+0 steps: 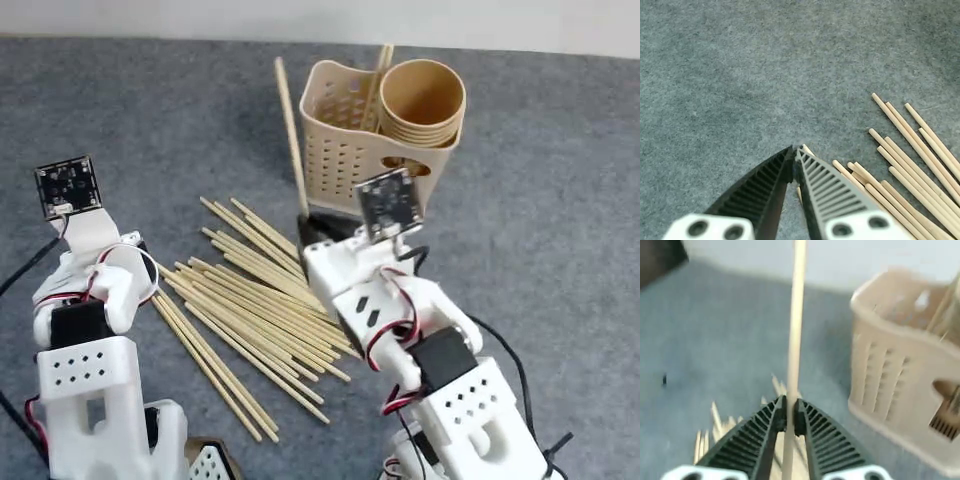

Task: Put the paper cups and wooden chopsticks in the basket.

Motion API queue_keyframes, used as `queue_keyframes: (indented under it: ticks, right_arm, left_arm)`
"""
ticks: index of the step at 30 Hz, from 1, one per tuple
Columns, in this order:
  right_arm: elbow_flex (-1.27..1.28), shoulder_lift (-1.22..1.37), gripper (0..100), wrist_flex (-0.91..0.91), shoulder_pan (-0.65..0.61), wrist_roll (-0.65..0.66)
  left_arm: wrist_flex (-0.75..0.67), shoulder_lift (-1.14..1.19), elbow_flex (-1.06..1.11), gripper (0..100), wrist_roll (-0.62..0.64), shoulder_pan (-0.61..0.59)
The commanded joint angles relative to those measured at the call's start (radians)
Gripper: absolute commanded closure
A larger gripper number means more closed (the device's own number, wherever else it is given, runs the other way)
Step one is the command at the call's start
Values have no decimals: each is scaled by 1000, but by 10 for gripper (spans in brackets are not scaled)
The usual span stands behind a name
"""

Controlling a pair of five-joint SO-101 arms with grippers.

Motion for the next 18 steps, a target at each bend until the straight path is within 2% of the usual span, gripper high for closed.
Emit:
queue_keyframes:
  ticks: [1, 5, 13, 18]
  right_arm:
    - [-8, -28, 993, -105, 42, -9]
    - [-10, -28, 993, -193, 45, -2]
    - [-10, -18, 993, -490, 101, 35]
    - [-19, 134, 993, -713, 174, 37]
  left_arm:
    - [-18, -21, -5, 969, 5, -8]
    - [-18, -21, -5, 969, 5, -8]
    - [-17, -21, -5, 969, 5, -8]
    - [-17, -21, -5, 969, 5, -8]
